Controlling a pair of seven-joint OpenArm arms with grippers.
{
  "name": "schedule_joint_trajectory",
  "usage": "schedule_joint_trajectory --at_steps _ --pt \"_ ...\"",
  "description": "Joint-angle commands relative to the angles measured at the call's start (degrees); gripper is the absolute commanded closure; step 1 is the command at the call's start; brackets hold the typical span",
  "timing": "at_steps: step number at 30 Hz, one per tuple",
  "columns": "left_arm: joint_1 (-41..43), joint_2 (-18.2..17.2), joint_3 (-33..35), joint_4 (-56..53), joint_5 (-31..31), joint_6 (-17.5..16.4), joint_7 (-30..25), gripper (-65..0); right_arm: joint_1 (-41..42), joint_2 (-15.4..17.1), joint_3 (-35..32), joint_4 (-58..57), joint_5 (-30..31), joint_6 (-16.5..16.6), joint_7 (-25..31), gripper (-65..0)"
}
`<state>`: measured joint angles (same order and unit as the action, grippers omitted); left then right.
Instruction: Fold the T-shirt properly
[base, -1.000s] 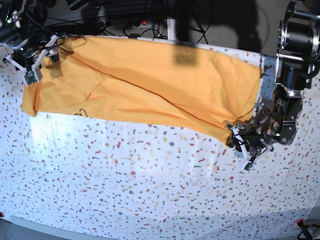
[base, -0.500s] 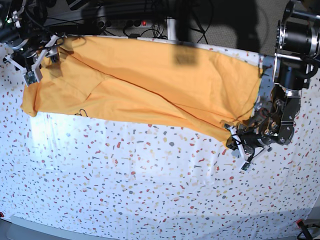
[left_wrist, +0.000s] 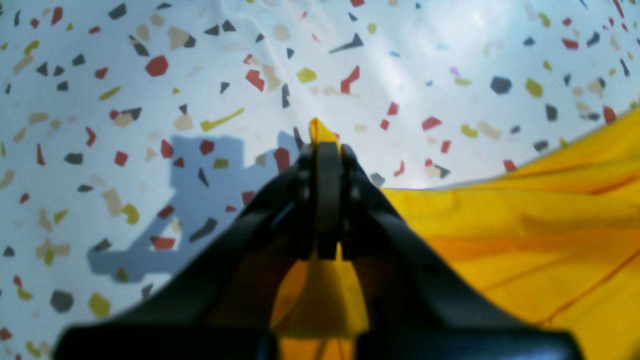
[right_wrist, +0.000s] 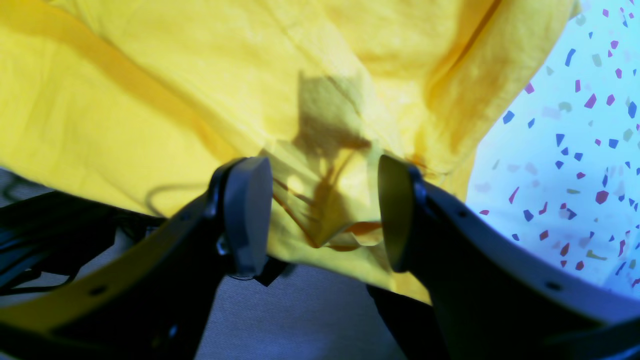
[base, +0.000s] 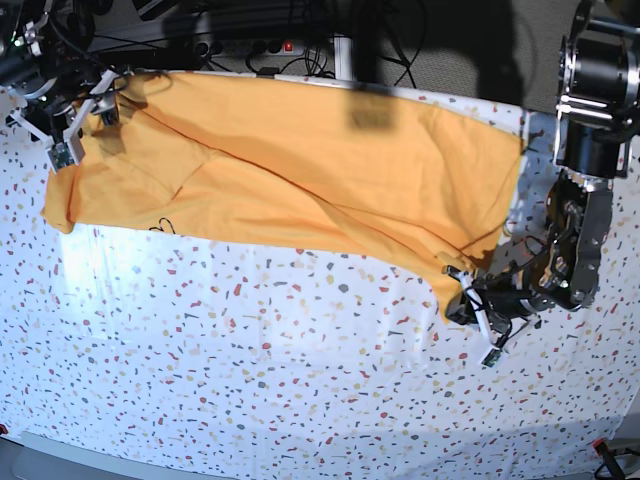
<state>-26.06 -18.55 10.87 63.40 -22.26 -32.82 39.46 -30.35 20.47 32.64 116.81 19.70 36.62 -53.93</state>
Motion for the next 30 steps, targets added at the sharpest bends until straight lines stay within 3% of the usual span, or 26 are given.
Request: schedule_joint_trajectory --at_steps 1,5,10,16,30 --pt "-0.8 -1.0 -0.3 2.1 -0.8 0.0 -0.6 0.0 0.0 0.8 0.5 0.8 0.5 -0.7 0.5 -34.0" --pt "2.5 -4.0 -0.3 6.4 -1.8 -0.2 0.1 0.0 0.0 0.8 0.5 0.8 0.5 -0.7 0.5 -34.0" --pt "7.9 -9.9 -0.3 12.6 -9.1 -4.3 4.1 0.0 0.0 0.8 0.5 0.8 0.5 -0.7 0.5 -34.0" --pt "13.1 -15.5 -0.3 19.4 -15.9 -5.2 7.3 0.0 0.1 0.8 0.5 0.8 0.5 -0.7 0.5 -34.0" --pt "14.8 -16.7 -0.3 20.4 -15.3 -5.2 9.4 0.0 0.2 0.8 0.5 0.8 0.0 -0.7 0.5 -34.0"
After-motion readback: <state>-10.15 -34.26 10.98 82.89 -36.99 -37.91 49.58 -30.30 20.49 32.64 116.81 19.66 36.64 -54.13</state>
